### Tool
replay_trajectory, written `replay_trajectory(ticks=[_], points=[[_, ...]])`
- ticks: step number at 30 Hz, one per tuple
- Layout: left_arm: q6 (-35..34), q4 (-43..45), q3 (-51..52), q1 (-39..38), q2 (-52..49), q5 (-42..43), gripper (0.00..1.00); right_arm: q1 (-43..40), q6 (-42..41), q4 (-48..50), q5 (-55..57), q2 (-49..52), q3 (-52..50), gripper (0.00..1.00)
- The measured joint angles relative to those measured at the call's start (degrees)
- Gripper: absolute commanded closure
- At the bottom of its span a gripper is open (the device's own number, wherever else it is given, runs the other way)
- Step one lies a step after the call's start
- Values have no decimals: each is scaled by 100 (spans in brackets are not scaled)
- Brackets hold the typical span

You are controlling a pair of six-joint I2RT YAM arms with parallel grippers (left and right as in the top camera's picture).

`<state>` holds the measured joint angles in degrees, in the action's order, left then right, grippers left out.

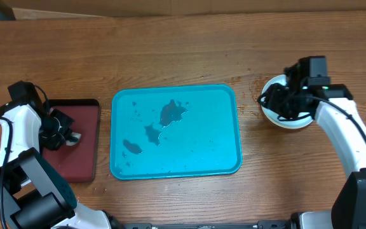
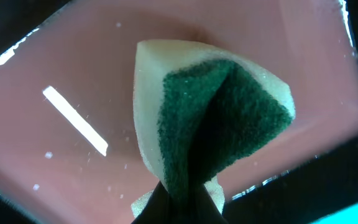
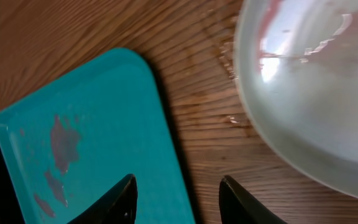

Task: Clean dirty plates on tray and stack at the side

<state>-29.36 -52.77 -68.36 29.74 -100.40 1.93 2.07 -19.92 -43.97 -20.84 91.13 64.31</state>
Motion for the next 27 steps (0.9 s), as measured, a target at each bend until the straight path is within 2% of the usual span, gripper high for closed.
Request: replay_trajectory(ticks=[3, 7, 8, 9, 10, 12, 13, 24, 27], points=[[0, 199, 160, 0, 0, 2, 94, 304, 0, 68, 0, 0, 0, 54], [2, 337, 308, 0, 0, 2, 81, 627, 0, 160, 0, 0, 0, 51], [22, 363, 376, 0, 0, 4, 73, 697, 0, 192, -4, 0, 0, 51], [46, 398, 431, 0, 0, 4, 60, 750, -4, 210, -11, 0, 0, 50], [59, 417, 466, 0, 0, 9, 51, 828, 0, 238, -20, 0, 0, 50], [94, 417, 522, 0, 0, 37, 35, 916, 0, 269, -24, 0, 0, 49], [101, 420, 531, 0, 0, 48, 33, 951, 0, 280, -24, 0, 0, 49], [87, 330, 459, 0, 0, 87, 38, 1154, -2, 286, -24, 0, 0, 49], [68, 251, 413, 0, 0, 37, 57, 1154, -2, 293, -22, 0, 0, 48]])
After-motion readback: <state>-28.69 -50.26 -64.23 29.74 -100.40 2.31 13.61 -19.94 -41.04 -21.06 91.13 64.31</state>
